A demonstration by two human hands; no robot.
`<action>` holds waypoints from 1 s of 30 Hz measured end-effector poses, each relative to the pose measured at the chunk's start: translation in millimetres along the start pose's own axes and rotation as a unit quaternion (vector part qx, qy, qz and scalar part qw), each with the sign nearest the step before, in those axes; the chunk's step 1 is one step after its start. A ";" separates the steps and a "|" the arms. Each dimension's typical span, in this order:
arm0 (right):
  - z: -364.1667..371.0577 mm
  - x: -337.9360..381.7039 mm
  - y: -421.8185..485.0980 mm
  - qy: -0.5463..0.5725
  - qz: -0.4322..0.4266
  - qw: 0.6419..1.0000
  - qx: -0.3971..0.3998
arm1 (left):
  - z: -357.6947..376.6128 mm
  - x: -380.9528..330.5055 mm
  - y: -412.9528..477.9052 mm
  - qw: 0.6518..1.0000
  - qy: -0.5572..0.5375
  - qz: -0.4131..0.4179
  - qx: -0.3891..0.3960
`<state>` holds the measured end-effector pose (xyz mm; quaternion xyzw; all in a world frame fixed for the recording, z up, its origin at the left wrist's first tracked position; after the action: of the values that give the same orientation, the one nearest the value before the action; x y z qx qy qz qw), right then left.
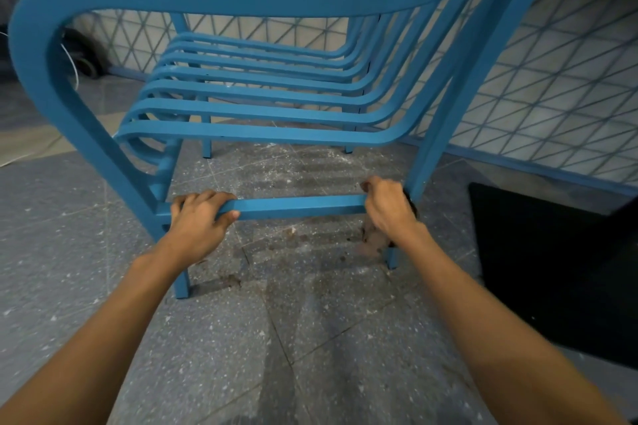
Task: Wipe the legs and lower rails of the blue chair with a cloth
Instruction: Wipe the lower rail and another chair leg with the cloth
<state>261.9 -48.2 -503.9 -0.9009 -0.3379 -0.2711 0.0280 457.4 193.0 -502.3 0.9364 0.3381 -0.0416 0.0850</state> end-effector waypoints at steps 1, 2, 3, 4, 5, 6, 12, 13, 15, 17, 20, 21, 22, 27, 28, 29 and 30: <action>0.3 0.1 9.1 0.006 0.023 0.999 0.026 | -0.2 -0.5 -0.5 1.000 0.000 -0.001 0.001; 0.9 -0.5 14.6 0.006 0.037 0.999 0.036 | -0.2 -0.8 -0.5 1.000 -0.001 0.000 0.001; 1.0 -0.6 16.3 0.002 0.042 0.999 0.028 | -0.5 -0.5 -0.7 1.000 -0.002 0.000 0.000; 0.3 0.2 13.9 0.002 0.036 0.999 0.007 | -0.7 -0.1 -0.8 1.000 -0.003 0.001 -0.001; -2.8 1.5 7.6 0.005 0.021 0.999 -0.025 | -0.3 0.1 -0.8 1.000 -0.003 0.002 0.000; -6.0 1.6 -1.5 0.002 0.003 0.998 -0.062 | 0.3 -0.2 -0.6 1.000 -0.003 0.004 0.000; 1.1 -16.8 -57.2 0.100 0.000 0.987 -0.128 | -0.5 0.5 -2.7 1.000 -0.021 0.006 -0.015; -0.1 -20.8 -64.0 0.124 0.019 0.985 -0.121 | -1.2 0.4 -3.1 1.000 -0.024 0.006 -0.017; -10.2 -28.2 -73.4 0.172 0.062 0.978 -0.104 | -2.3 0.5 -3.2 0.999 -0.030 0.005 -0.020; -27.7 -25.0 -74.8 0.188 0.079 0.973 -0.104 | -2.4 0.9 -2.9 0.999 -0.030 0.002 -0.018; -42.5 6.0 -57.3 0.173 -0.012 0.976 -0.134 | -2.2 1.8 -1.7 0.999 -0.032 0.004 -0.022; -36.6 13.4 -48.8 0.140 -0.047 0.981 -0.125 | -1.5 1.5 -1.8 0.999 -0.031 0.005 -0.020; -25.6 15.3 -39.9 0.100 -0.065 0.988 -0.103 | -0.6 1.4 -1.6 0.999 -0.032 0.006 -0.019; 5.3 -12.4 -46.7 0.079 -0.011 0.993 -0.089 | 1.4 2.9 0.0 0.999 -0.026 0.011 -0.022; 5.8 -10.5 -57.7 0.113 -0.006 0.988 -0.101 | 1.3 3.2 0.2 0.999 -0.026 0.011 -0.022; 6.5 -8.7 -68.1 0.145 0.001 0.984 -0.099 | 1.2 2.7 0.0 0.999 -0.029 0.012 -0.022; 7.2 -7.5 -75.7 0.173 0.006 0.981 -0.090 | 1.0 2.1 0.2 0.999 -0.032 0.014 -0.025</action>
<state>213.3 7.3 -523.9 -0.8414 -0.2967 -0.4516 0.0063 459.1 194.0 -503.5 0.9368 0.3228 -0.0622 0.1194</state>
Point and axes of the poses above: each hand's wrist, its own y-axis towards the middle knuckle, its own z-axis out of the palm, x = y × z, the point moved 10 cm from there along y, towards the middle knuckle, and after that the axes turned 11 degrees about y, right-handed, at the moved point
